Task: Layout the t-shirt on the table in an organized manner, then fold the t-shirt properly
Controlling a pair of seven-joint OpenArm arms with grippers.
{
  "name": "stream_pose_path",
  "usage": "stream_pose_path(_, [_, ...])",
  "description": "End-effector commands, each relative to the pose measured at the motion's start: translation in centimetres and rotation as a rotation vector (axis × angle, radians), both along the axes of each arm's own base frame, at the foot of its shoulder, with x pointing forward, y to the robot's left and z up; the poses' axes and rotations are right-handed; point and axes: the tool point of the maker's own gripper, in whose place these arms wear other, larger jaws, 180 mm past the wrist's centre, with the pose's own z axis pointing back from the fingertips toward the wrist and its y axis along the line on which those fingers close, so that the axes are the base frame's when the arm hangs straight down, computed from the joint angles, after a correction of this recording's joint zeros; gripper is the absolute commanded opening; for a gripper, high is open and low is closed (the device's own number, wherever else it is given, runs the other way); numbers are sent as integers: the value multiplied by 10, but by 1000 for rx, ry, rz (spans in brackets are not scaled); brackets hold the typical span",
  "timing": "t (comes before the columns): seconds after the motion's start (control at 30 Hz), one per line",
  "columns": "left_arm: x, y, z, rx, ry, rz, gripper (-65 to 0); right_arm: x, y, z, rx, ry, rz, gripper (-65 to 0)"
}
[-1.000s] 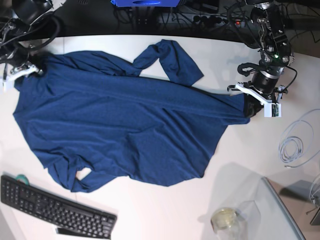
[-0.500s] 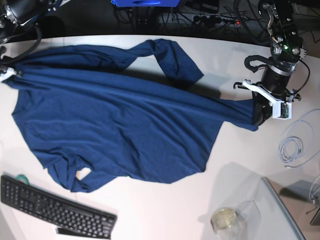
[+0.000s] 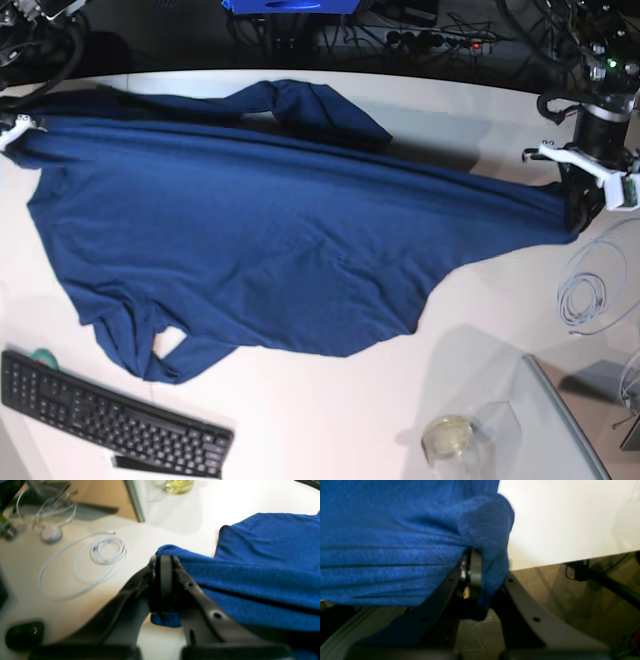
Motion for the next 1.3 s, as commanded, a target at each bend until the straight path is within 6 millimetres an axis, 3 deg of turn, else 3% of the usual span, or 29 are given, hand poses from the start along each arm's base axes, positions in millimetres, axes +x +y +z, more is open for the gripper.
stream_pose_path(0.0, [-1, 15, 23, 0, -86, 45, -650, -3, -12, 8, -56, 4, 1, -648])
stream_pose_path(0.17, [-6, 27, 49, -124, -194, 62, -650, 4, -15, 14, -78, -56, 6, -648])
stream_pose_path(0.37, [10, 15, 86, -97, -294, 9, -650, 36, -21, 42, -129, -191, 4, -648])
stream_pose_path(0.53, [27, 15, 107, -96, -379, 5, -650, 59, -33, 64, -168, -266, 2, -648])
stream_pose_path(0.63, [35, 14, 115, -110, -419, 7, -650, 61, -54, 80, -197, -324, -73, -648])
stream_pose_path(0.77, [37, 10, 115, -146, -445, 23, -650, 45, -79, 91, -230, -345, -169, -648])
stream_pose_path(0.87, [36, 7, 110, -165, -442, 34, -650, 22, -95, 91, -255, -322, -231, -648])
stream_pose_path(1.0, [35, 5, 107, -180, -445, 43, -650, 3, -103, 88, -267, -299, -277, -648])
stream_pose_path(1.07, [37, 4, 109, -184, -451, 39, -650, 7, -101, 88, -266, -297, -258, -648])
stream_pose_path(1.2, [55, -26, 106, -223, -443, -48, -650, 40, -81, 87, -250, -343, -145, -648])
stream_pose_path(1.27, [62, -43, 95, -260, -415, -91, -650, 51, -72, 82, -229, -351, -107, -648])
